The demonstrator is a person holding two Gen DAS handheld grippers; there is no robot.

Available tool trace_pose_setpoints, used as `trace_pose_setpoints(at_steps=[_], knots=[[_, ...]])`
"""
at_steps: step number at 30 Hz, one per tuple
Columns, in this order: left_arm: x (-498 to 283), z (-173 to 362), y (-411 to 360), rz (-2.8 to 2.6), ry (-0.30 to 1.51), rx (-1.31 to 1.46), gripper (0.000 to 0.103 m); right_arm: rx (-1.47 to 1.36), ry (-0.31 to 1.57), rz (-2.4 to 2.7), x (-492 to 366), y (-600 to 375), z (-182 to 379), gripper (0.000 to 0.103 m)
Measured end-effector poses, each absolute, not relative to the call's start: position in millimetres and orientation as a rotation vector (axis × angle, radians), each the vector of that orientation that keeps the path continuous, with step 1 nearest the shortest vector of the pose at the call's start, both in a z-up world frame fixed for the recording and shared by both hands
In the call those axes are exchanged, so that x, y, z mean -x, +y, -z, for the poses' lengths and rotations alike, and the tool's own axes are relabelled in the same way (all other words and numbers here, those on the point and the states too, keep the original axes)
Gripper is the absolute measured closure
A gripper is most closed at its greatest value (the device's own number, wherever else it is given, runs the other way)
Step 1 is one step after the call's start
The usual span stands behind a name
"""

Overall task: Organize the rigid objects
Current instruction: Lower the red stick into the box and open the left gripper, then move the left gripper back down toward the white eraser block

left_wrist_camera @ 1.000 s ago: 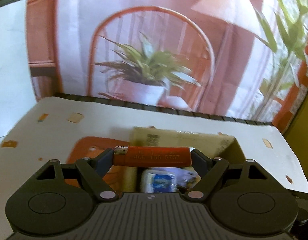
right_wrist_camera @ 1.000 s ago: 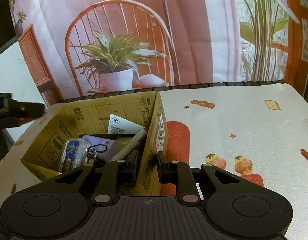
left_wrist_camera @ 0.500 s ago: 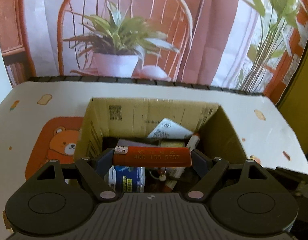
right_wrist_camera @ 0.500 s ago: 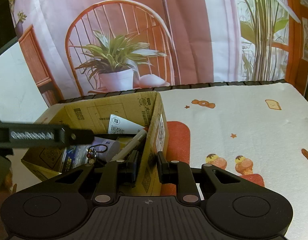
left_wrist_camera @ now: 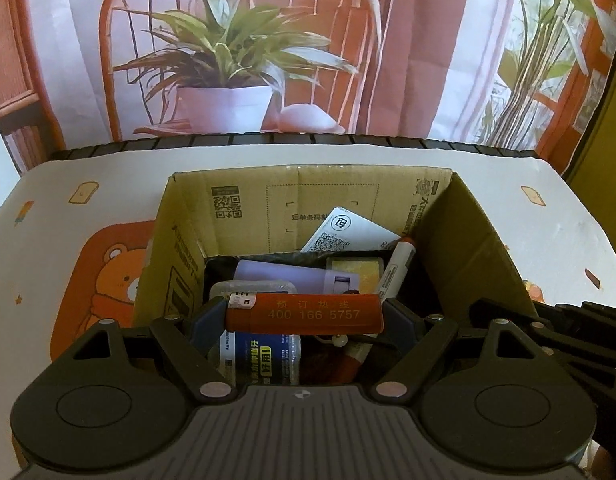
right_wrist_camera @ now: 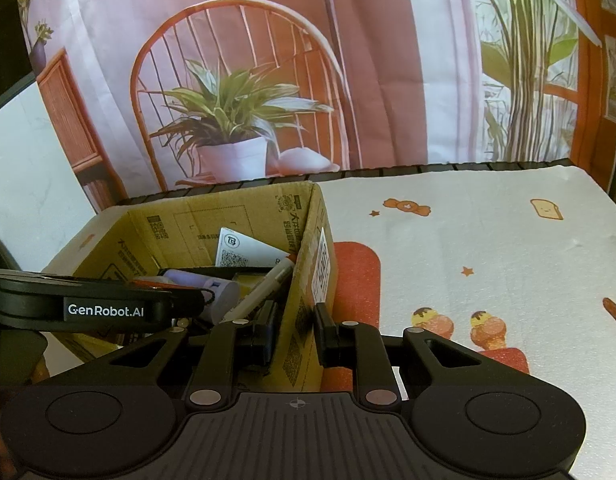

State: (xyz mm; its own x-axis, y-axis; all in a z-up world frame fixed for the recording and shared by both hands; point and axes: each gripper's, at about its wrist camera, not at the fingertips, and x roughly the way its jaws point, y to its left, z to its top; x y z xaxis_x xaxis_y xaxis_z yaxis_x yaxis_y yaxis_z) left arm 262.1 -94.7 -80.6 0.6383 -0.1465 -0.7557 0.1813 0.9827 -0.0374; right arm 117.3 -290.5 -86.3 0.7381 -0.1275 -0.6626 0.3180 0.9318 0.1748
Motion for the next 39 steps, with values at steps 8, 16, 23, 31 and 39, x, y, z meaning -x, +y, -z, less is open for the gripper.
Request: trace_pose_setpoints(at_steps=[8, 16, 23, 31, 39], knots=[[-263.0, 80.2, -94.9, 0.192, 0.864, -0.049, 0.018, -0.287, 0.701, 0.248, -117.1, -290.9, 86.3, 0.084], [-264.8, 76.1, -87.2, 0.175, 0.864, -0.029, 0.01, -0.287, 0.702, 0.247, -117.8, -291.1, 86.6, 0.084], [-252.9, 59.8, -77.2, 0.201, 0.821, -0.03, 0.005, -0.282, 0.712, 0.245, -119.4, -291.0, 88.3, 0.084], [-216.6, 49.0, -68.1, 0.23, 0.792, -0.066, 0.004, -0.253, 0.749, 0.223, -124.0, -291.9, 84.0, 0.083], [-173.6, 61.8, -75.4, 0.276, 0.817, -0.063, 0.004, -0.237, 0.778, 0.198, -128.1, -294.1, 81.9, 0.082]])
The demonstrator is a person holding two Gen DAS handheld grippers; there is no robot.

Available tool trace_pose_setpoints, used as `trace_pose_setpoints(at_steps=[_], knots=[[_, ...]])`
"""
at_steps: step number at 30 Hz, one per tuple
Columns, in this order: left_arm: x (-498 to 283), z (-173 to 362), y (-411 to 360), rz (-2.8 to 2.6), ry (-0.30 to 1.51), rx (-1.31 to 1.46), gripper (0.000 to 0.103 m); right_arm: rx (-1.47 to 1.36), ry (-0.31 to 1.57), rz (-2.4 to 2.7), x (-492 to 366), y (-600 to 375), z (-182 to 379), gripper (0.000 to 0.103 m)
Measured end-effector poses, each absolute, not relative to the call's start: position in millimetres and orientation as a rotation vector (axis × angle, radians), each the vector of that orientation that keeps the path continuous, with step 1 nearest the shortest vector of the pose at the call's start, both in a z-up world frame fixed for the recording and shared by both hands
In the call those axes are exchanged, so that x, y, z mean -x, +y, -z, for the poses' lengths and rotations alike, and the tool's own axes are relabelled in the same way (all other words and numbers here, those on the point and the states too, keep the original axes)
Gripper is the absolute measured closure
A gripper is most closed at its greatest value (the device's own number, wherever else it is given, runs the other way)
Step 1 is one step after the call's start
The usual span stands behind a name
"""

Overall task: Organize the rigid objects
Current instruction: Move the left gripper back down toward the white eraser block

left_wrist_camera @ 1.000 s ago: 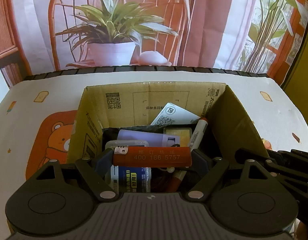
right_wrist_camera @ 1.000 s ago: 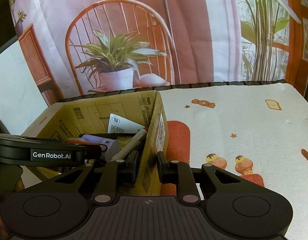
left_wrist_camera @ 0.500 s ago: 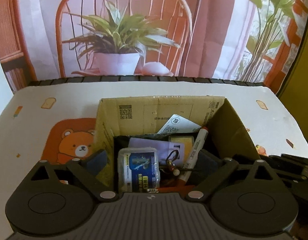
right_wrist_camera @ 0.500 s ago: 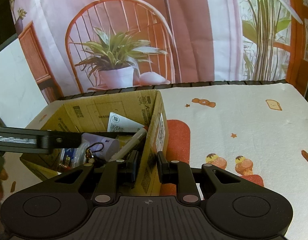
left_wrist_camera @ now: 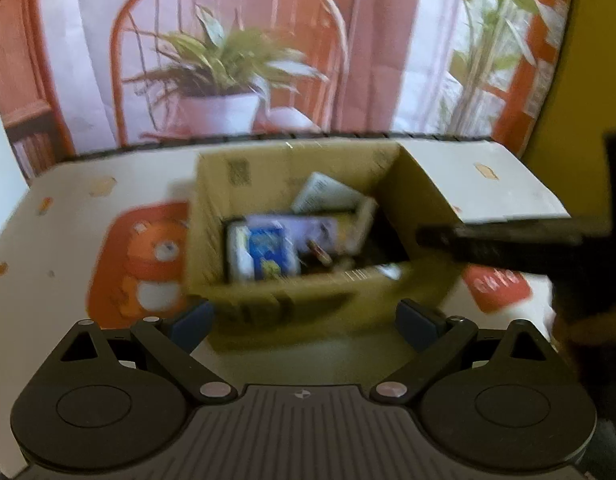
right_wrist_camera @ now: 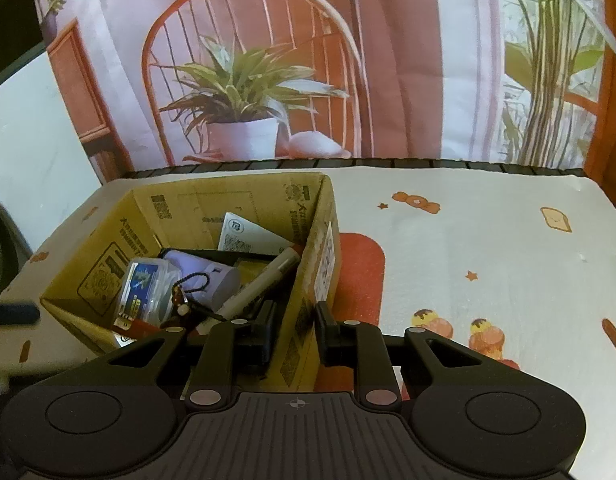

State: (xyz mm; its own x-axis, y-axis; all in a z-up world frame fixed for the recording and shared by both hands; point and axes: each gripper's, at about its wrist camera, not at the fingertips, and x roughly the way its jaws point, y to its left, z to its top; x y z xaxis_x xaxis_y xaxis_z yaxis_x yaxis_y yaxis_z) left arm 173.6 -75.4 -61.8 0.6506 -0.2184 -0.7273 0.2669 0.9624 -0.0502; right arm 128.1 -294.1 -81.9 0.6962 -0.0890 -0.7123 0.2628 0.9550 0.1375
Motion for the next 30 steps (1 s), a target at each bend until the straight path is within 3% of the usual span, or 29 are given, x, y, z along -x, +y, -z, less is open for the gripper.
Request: trace_pose_setpoints(at_steps=[16, 25, 30], knots=[[-158.2, 112.6, -119.9, 0.385, 0.942, -0.17, 0.006, -0.266, 0.764, 0.188, -126.3, -298.5, 83.6, 0.081], [-167.4, 129.6, -123.8, 0.39, 1.011, -0.17, 0.019, -0.276, 0.746, 0.179, -123.8, -299.6, 85.1, 0.081], [-168.6, 133.0, -119.6, 0.39, 1.026, -0.135, 0.019, -0.273, 0.743, 0.179, -124.1, -299.0, 85.4, 0.081]])
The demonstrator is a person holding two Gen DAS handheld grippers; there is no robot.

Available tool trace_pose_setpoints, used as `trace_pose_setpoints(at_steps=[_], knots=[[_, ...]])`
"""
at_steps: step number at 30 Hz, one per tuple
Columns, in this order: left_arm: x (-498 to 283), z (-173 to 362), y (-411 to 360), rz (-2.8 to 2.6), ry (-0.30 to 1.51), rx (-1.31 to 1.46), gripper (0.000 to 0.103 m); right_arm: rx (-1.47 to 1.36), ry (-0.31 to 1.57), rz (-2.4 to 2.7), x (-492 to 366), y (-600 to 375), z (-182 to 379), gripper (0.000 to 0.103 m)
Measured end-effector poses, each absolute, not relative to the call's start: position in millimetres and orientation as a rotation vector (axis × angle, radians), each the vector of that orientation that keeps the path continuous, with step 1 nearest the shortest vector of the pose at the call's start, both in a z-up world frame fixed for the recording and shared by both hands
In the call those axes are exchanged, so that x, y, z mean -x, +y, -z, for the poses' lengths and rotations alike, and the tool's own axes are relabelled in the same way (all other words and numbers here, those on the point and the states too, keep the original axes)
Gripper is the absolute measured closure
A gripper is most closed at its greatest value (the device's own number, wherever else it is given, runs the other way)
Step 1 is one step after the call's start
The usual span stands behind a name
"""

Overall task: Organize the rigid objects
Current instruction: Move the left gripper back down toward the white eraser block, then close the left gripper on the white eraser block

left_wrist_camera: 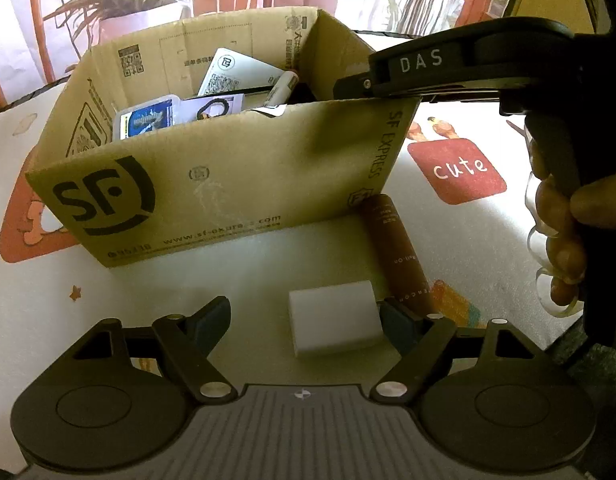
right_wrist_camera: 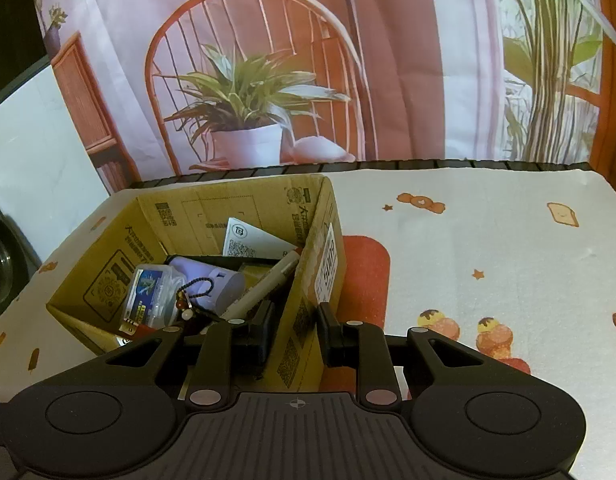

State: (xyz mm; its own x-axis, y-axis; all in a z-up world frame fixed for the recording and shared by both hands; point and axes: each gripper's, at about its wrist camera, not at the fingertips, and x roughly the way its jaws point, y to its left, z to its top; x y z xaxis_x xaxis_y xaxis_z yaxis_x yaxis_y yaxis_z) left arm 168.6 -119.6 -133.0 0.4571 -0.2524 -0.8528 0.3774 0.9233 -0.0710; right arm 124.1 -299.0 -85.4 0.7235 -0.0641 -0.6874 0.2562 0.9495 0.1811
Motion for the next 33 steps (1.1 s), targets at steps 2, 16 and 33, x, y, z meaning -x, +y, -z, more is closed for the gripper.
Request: trace_pose_setpoints(at_steps=[2, 16, 33], knots=[[-169.0, 134.2, -119.4, 0.391, 1.025, -0.127, 0.021, -0.273, 0.744, 0.18, -124.2, -299.0, 85.4, 0.081], [-164.5, 130.3, -98.6, 0.373, 1.01, -0.032, 0.055, -0.271, 0.744, 0.181, -123.9, -299.2, 85.1, 0.081], [-150.1, 92.9, -81.8, 0.332, 0.855, -0.061, 0.055, -0.244, 0.757, 0.185, -125.9, -298.5, 83.2, 0.082]])
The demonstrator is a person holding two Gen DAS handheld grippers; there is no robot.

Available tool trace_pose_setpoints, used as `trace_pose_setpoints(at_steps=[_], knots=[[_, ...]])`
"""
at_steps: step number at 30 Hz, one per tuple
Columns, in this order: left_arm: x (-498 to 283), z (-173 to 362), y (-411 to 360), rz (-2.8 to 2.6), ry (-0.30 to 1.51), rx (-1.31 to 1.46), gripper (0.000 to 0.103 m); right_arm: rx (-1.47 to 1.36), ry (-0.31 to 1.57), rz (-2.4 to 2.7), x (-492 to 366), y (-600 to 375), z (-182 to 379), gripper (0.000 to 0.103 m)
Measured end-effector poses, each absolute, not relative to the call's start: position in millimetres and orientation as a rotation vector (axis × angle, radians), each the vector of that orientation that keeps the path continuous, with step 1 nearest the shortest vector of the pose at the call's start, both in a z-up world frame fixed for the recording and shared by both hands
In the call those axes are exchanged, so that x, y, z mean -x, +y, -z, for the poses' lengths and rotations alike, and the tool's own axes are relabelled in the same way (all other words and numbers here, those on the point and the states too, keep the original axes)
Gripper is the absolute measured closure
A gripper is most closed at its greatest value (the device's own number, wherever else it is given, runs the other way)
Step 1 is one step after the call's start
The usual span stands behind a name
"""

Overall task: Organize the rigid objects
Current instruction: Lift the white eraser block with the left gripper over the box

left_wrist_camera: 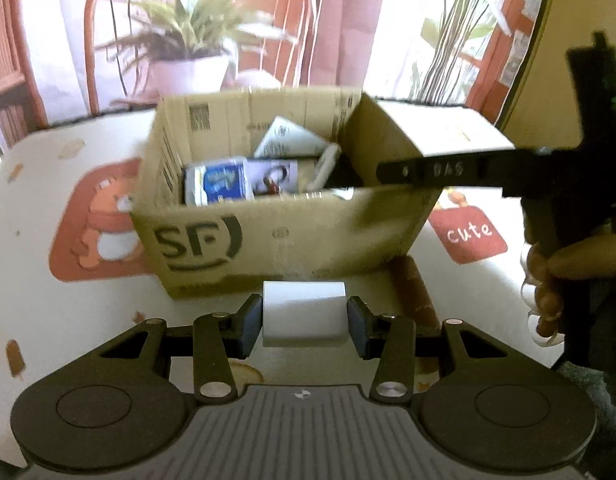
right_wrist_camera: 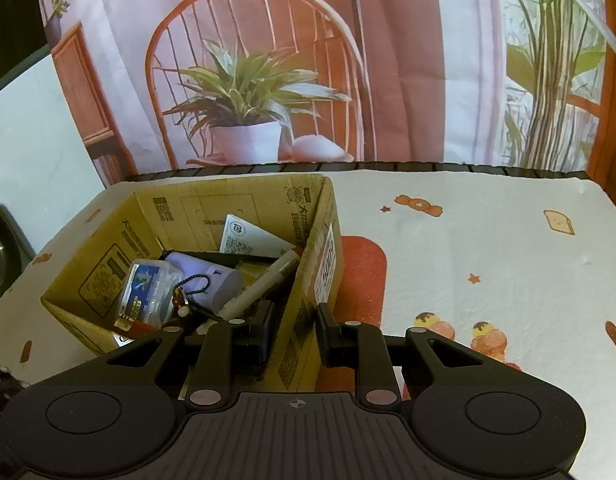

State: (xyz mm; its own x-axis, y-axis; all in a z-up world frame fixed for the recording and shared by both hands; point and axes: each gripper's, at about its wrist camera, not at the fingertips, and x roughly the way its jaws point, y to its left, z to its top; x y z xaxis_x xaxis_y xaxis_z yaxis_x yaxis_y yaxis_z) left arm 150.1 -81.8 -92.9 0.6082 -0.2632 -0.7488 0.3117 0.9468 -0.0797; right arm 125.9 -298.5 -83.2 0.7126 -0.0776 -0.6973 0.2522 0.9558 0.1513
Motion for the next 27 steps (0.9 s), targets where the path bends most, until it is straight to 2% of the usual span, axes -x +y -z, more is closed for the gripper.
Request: trace_pose_setpoints(at_steps=[16, 27], knots=[[-145.8, 34.6, -55.6, 0.284, 0.675, -0.035, 0.055, -0.19, 0.765, 0.192, -128.1, -292.9, 81.0, 0.084], [-188.1, 20.5, -58.7, 0.261, 0.67, 0.01, 0.055, -0.18, 0.768, 0.193, -129.2, -292.2, 80.6, 0.084]])
